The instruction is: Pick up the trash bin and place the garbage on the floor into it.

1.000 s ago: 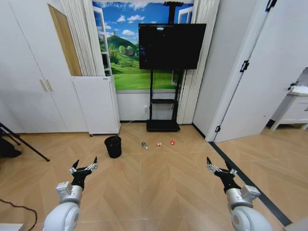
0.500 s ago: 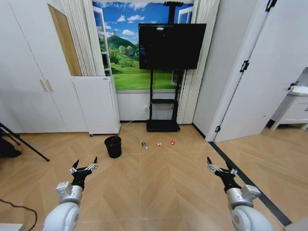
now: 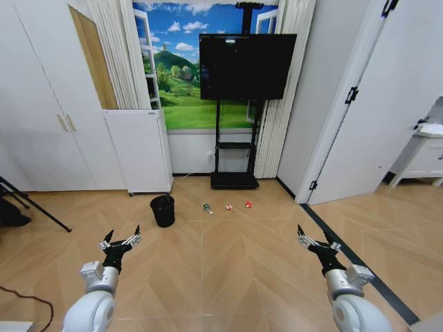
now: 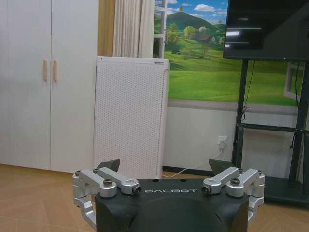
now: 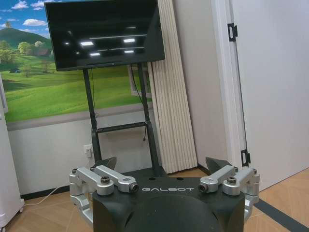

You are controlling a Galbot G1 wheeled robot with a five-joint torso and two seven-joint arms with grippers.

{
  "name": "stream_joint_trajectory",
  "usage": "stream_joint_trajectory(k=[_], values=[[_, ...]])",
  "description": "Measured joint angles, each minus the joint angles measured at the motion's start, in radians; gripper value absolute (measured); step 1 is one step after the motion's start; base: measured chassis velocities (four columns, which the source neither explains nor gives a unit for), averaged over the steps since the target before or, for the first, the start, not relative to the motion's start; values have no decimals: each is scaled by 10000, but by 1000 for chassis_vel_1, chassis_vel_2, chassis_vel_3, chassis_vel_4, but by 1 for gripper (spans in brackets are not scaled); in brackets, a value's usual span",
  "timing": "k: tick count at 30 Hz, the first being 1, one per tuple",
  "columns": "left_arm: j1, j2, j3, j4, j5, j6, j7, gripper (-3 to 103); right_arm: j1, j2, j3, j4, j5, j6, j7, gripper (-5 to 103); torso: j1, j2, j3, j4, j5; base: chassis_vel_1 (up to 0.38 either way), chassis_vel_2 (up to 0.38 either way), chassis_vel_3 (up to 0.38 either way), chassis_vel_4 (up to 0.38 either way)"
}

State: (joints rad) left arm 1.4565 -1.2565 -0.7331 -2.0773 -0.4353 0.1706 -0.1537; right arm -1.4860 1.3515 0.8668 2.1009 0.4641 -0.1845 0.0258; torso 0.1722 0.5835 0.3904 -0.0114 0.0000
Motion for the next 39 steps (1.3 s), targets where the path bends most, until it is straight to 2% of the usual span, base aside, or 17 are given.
stream_joint_trajectory(k=[15, 33, 39], values=[[198, -68, -29, -136, 74, -39, 44, 100, 35, -34, 17, -195, 187, -62, 225, 100, -2, 1, -2, 0, 0, -15, 17, 19, -13], [135, -25, 9, -110, 70, -42, 49, 100, 35, -77, 54, -172, 199, -51, 202, 100, 1, -1, 1, -4, -4, -183, 183, 177, -187], [149, -53, 8, -104, 73, -43, 49, 100, 47, -82, 48, -172, 199, -51, 196, 100, 1, -1, 1, 3, 3, -167, 181, 173, -171]])
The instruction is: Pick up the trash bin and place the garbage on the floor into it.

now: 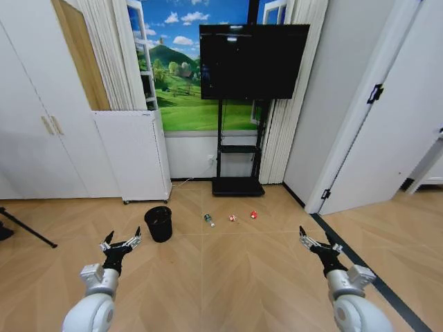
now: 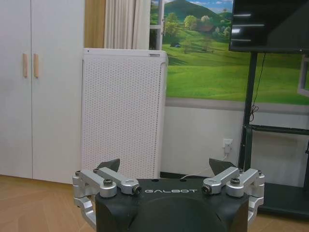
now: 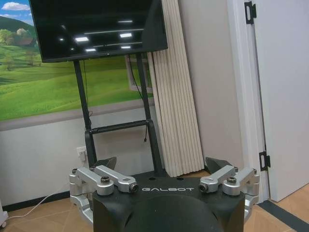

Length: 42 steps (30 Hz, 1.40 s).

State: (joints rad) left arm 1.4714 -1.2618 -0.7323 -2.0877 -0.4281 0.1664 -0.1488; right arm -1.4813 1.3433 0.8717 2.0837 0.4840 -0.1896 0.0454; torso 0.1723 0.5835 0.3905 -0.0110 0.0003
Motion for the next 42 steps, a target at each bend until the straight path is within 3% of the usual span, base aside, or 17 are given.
stream_joint_trajectory(k=[42], values=[[46, -58, -110, 17, 23, -35, 16, 100, 198, -86, -87, -142, 35, -22, -100, 100, -1, 2, -2, -3, 1, -187, 185, 186, -192]])
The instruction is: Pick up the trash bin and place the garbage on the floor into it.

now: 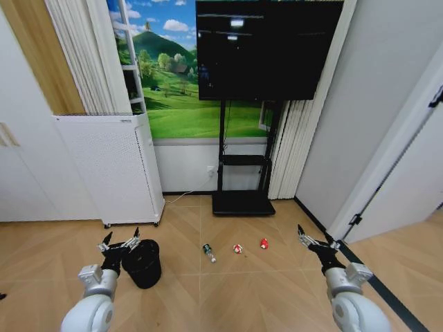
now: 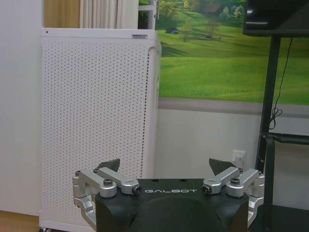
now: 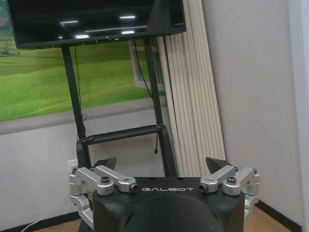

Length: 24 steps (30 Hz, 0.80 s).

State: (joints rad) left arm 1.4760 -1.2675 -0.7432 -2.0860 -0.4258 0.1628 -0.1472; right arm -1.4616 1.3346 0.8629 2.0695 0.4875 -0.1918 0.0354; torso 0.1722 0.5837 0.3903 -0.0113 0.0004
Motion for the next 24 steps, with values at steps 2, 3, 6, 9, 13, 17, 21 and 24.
stream_joint_trajectory(k=[2, 3, 6, 9, 13, 17, 21, 24], values=[[6, 3, 0, 1, 0, 0, 0, 100, 0, 0, 0, -3, 1, 0, -2, 100, 0, -1, 0, -3, -9, -187, 190, 197, -195], [6, 3, 0, 1, 0, 0, 0, 100, 0, 0, 0, -3, 1, 0, -2, 100, 0, -1, 0, -3, -9, -187, 197, 189, -194], [9, 5, -7, 1, 0, 0, -2, 100, -3, -3, -3, -7, 1, 0, -5, 100, 0, -1, 1, 1, 2, -200, 193, 187, -195], [19, 0, -9, 1, 0, 0, -3, 100, -10, -18, 0, -5, 2, 0, -9, 100, 0, -1, 1, 1, -7, -204, 219, 193, -209], [21, -2, -8, 0, 0, 1, 0, 100, -11, -33, 6, -2, 5, 0, -10, 100, 0, -1, 0, -2, -9, -199, 200, 195, -213], [21, 8, -10, 0, -3, 1, 5, 100, -17, -31, 0, 5, 6, 0, -14, 100, 0, 0, 0, 0, -13, -209, 200, 214, -198], [16, 21, -11, 9, -5, 0, 6, 100, -22, -25, -6, 5, 1, -1, -15, 100, 0, -1, 0, -3, -7, -201, 185, 207, -196], [17, 21, -11, 17, -7, 1, 8, 100, -29, -23, -9, 5, -1, -1, -15, 100, 0, -1, 1, -1, 0, -203, 193, 191, -195]])
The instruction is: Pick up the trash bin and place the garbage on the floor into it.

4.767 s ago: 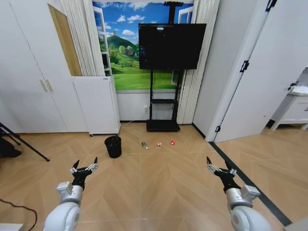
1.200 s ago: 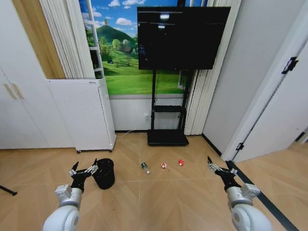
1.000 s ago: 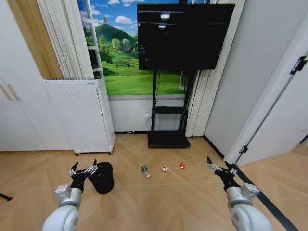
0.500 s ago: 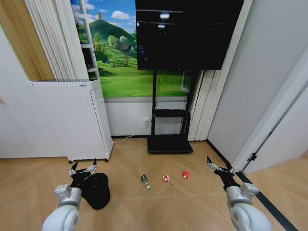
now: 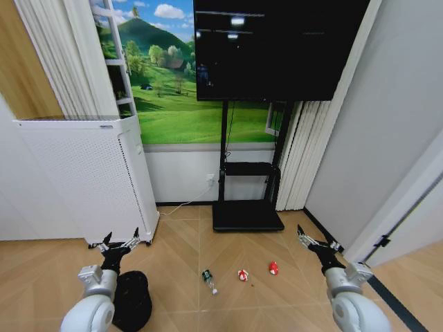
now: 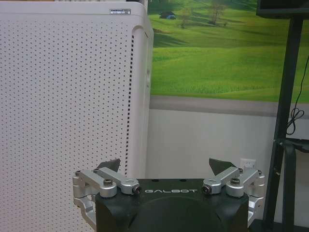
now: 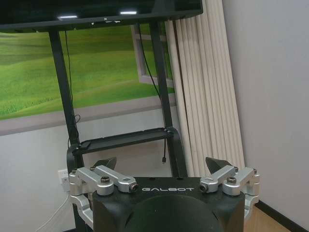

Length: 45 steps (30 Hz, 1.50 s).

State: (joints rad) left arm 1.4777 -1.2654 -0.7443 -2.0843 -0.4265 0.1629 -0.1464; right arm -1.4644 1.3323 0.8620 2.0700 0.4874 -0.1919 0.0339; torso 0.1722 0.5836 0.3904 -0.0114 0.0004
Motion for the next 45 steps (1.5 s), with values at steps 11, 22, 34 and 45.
stream_joint_trajectory(k=[11, 22, 34, 45], values=[[11, -37, 21, 31, 27, 0, 17, 100, -6, 26, -19, -99, -50, 304, -45, 100, 1, -1, 0, 3, 2, -188, 199, 197, -197], [180, -137, 64, -131, -27, 398, -460, 100, -56, 37, -13, -169, -49, 876, -250, 100, -4, 0, -2, 1, -5, -35, 42, 30, -19], [235, -137, 38, -256, -247, 475, -666, 100, -149, 87, -6, -141, -6, 1064, -386, 100, -2, 0, -1, 0, -3, 5, -4, -4, 4], [247, -146, 35, -289, -184, 354, -647, 100, -163, 89, 14, -45, 28, 1078, -436, 100, -8, -20, -12, 1, -4, 0, 0, 0, 0]])
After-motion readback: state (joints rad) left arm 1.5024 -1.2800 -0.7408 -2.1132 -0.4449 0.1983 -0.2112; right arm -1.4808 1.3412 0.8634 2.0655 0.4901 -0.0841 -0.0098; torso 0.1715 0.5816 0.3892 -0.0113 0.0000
